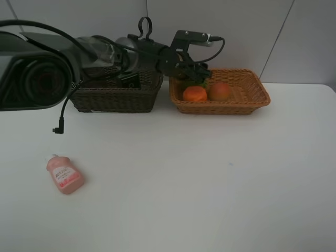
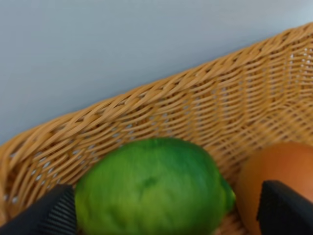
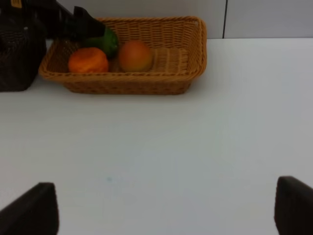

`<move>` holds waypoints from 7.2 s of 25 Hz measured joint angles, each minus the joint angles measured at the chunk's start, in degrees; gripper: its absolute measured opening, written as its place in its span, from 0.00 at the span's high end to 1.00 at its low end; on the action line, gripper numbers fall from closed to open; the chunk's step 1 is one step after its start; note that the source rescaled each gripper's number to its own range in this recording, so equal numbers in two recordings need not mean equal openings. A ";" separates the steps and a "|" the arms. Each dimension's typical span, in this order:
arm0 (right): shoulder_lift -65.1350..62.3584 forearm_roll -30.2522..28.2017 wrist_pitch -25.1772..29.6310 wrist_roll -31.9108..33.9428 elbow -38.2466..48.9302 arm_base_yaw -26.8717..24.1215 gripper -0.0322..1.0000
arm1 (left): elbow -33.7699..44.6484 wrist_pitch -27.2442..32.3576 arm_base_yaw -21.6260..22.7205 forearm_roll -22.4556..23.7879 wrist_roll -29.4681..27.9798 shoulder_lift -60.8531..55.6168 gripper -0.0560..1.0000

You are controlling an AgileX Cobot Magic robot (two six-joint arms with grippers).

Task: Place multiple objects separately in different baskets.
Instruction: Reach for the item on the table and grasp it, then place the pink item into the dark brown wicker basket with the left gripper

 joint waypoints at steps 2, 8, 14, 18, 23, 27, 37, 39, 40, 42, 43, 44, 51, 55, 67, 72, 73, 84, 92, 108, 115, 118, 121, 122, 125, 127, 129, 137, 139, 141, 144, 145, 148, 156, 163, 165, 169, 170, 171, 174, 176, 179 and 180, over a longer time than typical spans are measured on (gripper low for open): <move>0.00 0.00 0.00 0.00 0.00 0.00 0.13 | 0.00 4.62 0.00 -0.02 0.15 -2.12 0.04; 0.00 0.00 0.00 0.00 0.00 0.00 0.13 | -0.23 23.70 -0.74 -0.02 5.69 -8.41 0.04; 0.00 0.00 0.00 0.00 0.00 0.00 0.13 | -0.23 42.55 -1.42 -0.02 10.98 -13.48 0.04; 0.00 0.00 0.00 0.00 0.00 0.00 0.13 | 0.21 51.99 -1.37 0.04 14.01 -16.83 0.04; 0.00 0.00 0.00 0.00 0.00 0.00 0.13 | 9.38 52.74 -1.32 0.94 18.11 -24.77 0.04; 0.00 0.00 0.00 0.00 0.00 0.00 0.13 | 22.41 49.30 -0.71 1.88 24.46 -32.80 0.04; 0.00 0.00 0.00 0.00 0.00 0.00 0.13 | 54.64 42.02 6.11 2.58 55.35 -51.08 0.03; 0.00 0.00 0.00 0.00 0.00 0.00 0.13 | 59.81 41.06 8.21 2.60 63.67 -53.80 0.03; 0.00 0.00 0.00 0.00 0.00 0.00 0.13 | 62.26 40.62 9.11 2.60 67.57 -55.15 0.03; 0.00 0.00 0.00 0.00 0.00 0.00 0.13 | 66.05 39.67 11.39 2.71 73.83 -57.11 0.03; 0.00 0.00 0.00 0.00 0.00 0.00 0.13 | 67.15 39.25 12.35 2.70 76.42 -57.82 0.03; 0.00 0.00 0.00 0.00 0.00 0.00 0.13 | 68.13 39.16 13.51 2.70 78.29 -58.24 0.03; 0.00 0.00 0.00 0.00 0.00 0.00 0.13 | 69.29 34.14 17.30 -4.30 84.41 -58.44 0.03; 0.00 0.00 0.00 0.00 0.00 0.00 0.13 | 69.29 33.37 17.36 -7.76 87.84 -58.44 0.03; 0.00 0.00 0.00 0.00 0.00 0.00 0.13 | 73.46 33.36 17.36 -7.71 95.02 -58.54 0.03; 0.00 0.00 0.00 0.00 0.00 0.00 0.13 | 73.46 34.22 17.36 -3.29 103.53 -58.24 0.03; 0.00 0.00 0.00 0.00 0.00 0.00 0.13 | 73.46 35.17 17.43 -1.75 104.58 -57.71 0.03; 0.00 0.00 0.00 0.00 0.00 0.00 0.13 | 70.88 36.58 18.04 7.39 113.61 -50.37 0.03; 0.00 0.00 0.00 0.00 0.00 0.00 0.13 | 70.77 29.96 18.04 6.93 117.42 -48.66 0.03; 0.00 0.00 0.00 0.00 0.00 0.00 0.13 | 70.77 25.31 17.23 3.00 119.67 -42.71 0.03; 0.00 0.00 0.00 0.00 0.00 0.00 0.13 | 70.71 23.66 17.23 3.00 119.79 -39.95 0.03; 0.00 0.00 0.00 0.00 0.00 0.00 0.13 | 70.71 23.37 17.23 3.00 119.79 -38.82 0.03; 0.00 0.00 0.00 0.00 0.00 0.00 0.13 | 70.71 23.03 17.23 3.06 119.79 -37.86 0.03; 0.00 0.00 0.00 0.00 0.00 0.00 0.13 | 70.71 22.84 17.23 3.45 119.79 -37.53 0.03; 0.00 0.00 0.00 0.00 0.00 0.00 0.13 | 70.71 22.83 17.23 4.88 119.79 -36.69 0.03; 0.00 0.00 0.00 0.00 0.00 0.00 0.13 | 70.65 22.88 17.23 6.14 119.91 -36.22 0.04; 0.00 0.00 0.00 0.00 0.00 0.00 0.13 | 70.53 22.88 17.23 7.13 119.91 -36.03 0.08; 0.00 0.00 0.00 0.00 0.00 0.00 0.13 | 70.36 22.89 17.13 8.67 119.91 -35.69 0.31; 0.00 0.00 0.00 0.00 0.00 0.00 0.13 | 70.36 22.89 17.13 8.67 119.79 -35.69 0.31; 0.00 0.00 0.00 0.00 0.00 0.00 0.13 | 70.36 22.93 17.13 8.62 119.67 -35.69 0.31; 0.00 0.00 0.00 0.00 0.00 0.00 0.13 | 70.36 22.93 17.13 8.61 119.14 -35.69 0.31; 0.00 0.00 0.00 0.00 0.00 0.00 0.13 | 70.36 22.93 17.13 8.61 118.99 -35.69 0.31; 0.00 0.00 0.00 0.00 0.00 0.00 0.13 | 70.36 22.87 17.13 8.61 118.69 -35.69 0.31; 0.00 0.00 0.00 0.00 0.00 0.00 0.13 | 70.36 22.82 17.13 8.61 118.57 -35.69 0.31; 0.00 0.00 0.00 0.00 0.00 0.00 0.13 | 70.36 22.81 17.13 7.96 117.23 -35.77 0.31; 0.00 0.00 0.00 0.00 0.00 0.00 0.13 | 70.42 22.56 17.13 7.25 114.63 -36.08 0.31; 0.00 0.00 0.00 0.00 0.00 0.00 0.13 | 70.53 20.78 17.13 4.24 105.47 -38.24 0.31; 0.00 0.00 0.00 0.00 0.00 0.00 0.13 | 70.53 20.53 17.13 2.90 102.71 -39.20 0.31; 0.00 0.00 0.00 0.00 0.00 0.00 0.13 | 70.53 20.14 17.13 1.51 100.53 -40.05 0.31; 0.00 0.00 0.00 0.00 0.00 0.00 0.13 | 70.55 19.82 17.13 -3.84 94.08 -42.56 0.31; 0.00 0.00 0.00 0.00 0.00 0.00 0.13 | 70.60 19.82 17.13 -7.82 89.78 -43.88 0.31; 0.00 0.00 0.00 0.00 0.00 0.00 0.13 | 70.60 19.49 17.13 -13.69 81.60 -45.76 0.31; 0.00 0.00 0.00 0.00 0.00 0.00 0.13 | 70.60 18.76 17.13 -15.61 77.72 -46.23 0.31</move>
